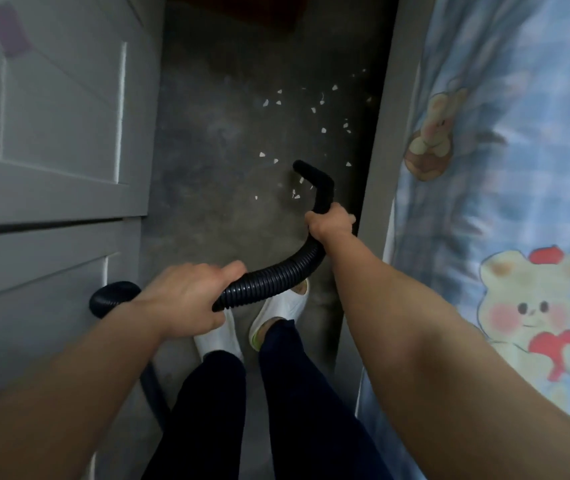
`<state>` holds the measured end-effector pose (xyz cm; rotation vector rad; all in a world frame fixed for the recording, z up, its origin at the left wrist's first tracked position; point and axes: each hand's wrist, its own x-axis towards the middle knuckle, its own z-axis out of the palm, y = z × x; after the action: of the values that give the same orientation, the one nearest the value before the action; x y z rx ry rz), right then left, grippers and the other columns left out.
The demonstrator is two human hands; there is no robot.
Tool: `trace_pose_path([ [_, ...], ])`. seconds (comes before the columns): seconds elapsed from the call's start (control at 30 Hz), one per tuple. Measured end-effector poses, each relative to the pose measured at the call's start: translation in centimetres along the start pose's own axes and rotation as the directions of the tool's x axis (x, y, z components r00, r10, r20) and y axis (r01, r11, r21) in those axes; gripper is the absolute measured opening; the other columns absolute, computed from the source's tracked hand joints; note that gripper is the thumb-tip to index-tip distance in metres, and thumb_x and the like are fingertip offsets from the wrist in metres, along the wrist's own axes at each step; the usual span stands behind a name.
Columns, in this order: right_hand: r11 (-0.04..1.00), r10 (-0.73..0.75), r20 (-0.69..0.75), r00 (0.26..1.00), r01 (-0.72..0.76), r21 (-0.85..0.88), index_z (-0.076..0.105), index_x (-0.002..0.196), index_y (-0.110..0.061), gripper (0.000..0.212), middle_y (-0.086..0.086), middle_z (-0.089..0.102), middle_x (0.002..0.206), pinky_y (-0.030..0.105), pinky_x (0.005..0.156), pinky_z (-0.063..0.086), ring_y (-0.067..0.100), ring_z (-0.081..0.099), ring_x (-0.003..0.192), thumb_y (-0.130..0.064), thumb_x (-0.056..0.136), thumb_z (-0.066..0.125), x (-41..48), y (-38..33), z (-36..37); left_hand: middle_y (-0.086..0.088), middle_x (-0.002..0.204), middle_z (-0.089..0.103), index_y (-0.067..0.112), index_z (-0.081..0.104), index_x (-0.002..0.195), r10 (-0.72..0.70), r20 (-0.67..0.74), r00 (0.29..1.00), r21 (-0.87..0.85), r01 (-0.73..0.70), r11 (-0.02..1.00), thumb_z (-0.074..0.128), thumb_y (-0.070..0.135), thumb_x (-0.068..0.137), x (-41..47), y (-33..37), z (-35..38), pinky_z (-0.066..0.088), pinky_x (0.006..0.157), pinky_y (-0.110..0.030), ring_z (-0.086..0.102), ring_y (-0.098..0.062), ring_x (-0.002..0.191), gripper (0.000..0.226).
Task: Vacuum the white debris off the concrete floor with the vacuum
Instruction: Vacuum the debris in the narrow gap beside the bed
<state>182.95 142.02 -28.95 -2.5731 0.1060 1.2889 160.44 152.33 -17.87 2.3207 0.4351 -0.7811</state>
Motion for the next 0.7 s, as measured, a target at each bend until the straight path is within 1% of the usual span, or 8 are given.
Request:
trace_pose_path([
  [0.07,0.999,0.007,-0.071,0.997,-0.003,0.053,0.052,0.129,-0.01,0.044,0.017,0.043,0.132,0.03,0.075,0.042,0.022,0.049,0.077,-0.027,0.09,0.061,0.4,0.4,-0.2,0.009,0.115,0.056,0.044,0.012,0.14,0.027,-0.107,0.994,0.048,-0.022,0.999,0.065,0.035,0.081,0.8,0.5,0.2,0.048,0.068,-0.034,0.061,-0.019,0.088,0.08],
  [0.1,0.997,0.002,-0.093,0.996,0.005,0.072,0.054,0.127,-0.009,0.041,0.017,0.048,0.13,0.029,0.075,0.042,0.025,0.054,0.086,-0.026,0.09,0.06,0.5,0.5,-0.2,0.009,0.116,0.053,0.047,-0.002,0.143,0.053,-0.143,0.988,0.086,-0.041,0.995,0.066,0.031,0.08,1.1,0.8,0.3,0.046,0.065,-0.033,0.061,-0.02,0.087,0.093],
  [0.2,0.992,-0.016,-0.088,0.996,0.027,0.121,0.053,0.126,-0.006,0.04,0.018,0.056,0.125,0.03,0.08,0.046,0.031,0.059,0.106,-0.023,0.091,0.059,0.6,1.3,0.2,0.012,0.097,0.05,0.059,-0.021,0.136,0.159,-0.116,0.981,0.15,-0.141,0.979,0.063,0.025,0.08,1.5,1.5,1.0,0.045,0.061,-0.032,0.058,-0.017,0.077,0.107],
  [0.3,0.986,-0.007,-0.04,0.999,0.013,0.165,0.052,0.13,-0.004,0.041,0.018,0.059,0.125,0.034,0.09,0.05,0.033,0.059,0.11,-0.021,0.093,0.054,0.2,2.4,0.8,0.012,0.085,0.047,0.06,-0.021,0.136,0.251,-0.114,0.961,0.206,-0.224,0.953,0.063,0.026,0.078,1.3,0.8,0.6,0.04,0.054,-0.03,0.057,-0.016,0.071,0.107],
  [0.37,0.977,0.045,-0.031,0.999,-0.037,0.208,0.052,0.132,-0.004,0.044,0.017,0.059,0.126,0.03,0.087,0.047,0.032,0.058,0.111,-0.022,0.093,0.053,-0.7,3.5,1.7,0.011,0.082,0.046,0.059,-0.021,0.136,0.302,-0.09,0.949,0.251,-0.272,0.929,0.06,0.024,0.079,0.7,0.2,0.2,0.036,0.051,-0.029,0.056,-0.016,0.069,0.105],
  [0.5,0.901,0.216,-0.007,0.976,-0.196,0.386,0.047,0.135,-0.007,0.062,0.011,0.058,0.126,0.032,0.088,0.05,0.03,0.059,0.112,-0.025,0.081,0.073,-2.6,6.1,3.7,0.012,0.082,0.036,0.058,-0.018,0.139,0.341,-0.021,0.94,0.34,-0.314,0.886,0.052,0.022,0.081,-0.4,-0.7,0.0,0.03,0.051,-0.028,0.055,-0.016,0.073,0.098],
  [0.6,0.885,0.251,-0.006,0.968,-0.227,0.406,0.055,0.126,-0.007,0.047,0.014,0.062,0.12,0.031,0.083,0.052,0.031,0.062,0.104,-0.018,0.081,0.066,-2.7,7.0,5.0,0.011,0.082,0.029,0.058,-0.012,0.141,0.352,0.0,0.936,0.406,-0.321,0.855,0.051,0.023,0.083,-0.3,-1.1,0.3,0.023,0.051,-0.029,0.054,-0.016,0.078,0.092],
  [0.7,0.876,0.24,0.029,0.97,-0.229,0.424,0.052,0.132,-0.004,0.05,0.016,0.06,0.121,0.042,0.089,0.054,0.034,0.061,0.104,-0.019,0.085,0.06,-2.7,7.3,6.2,0.01,0.083,0.028,0.058,-0.015,0.14,0.342,0.03,0.939,0.445,-0.319,0.837,0.048,0.024,0.084,-0.1,-1.5,1.1,0.022,0.051,-0.029,0.045,-0.015,0.072,0.09],
])
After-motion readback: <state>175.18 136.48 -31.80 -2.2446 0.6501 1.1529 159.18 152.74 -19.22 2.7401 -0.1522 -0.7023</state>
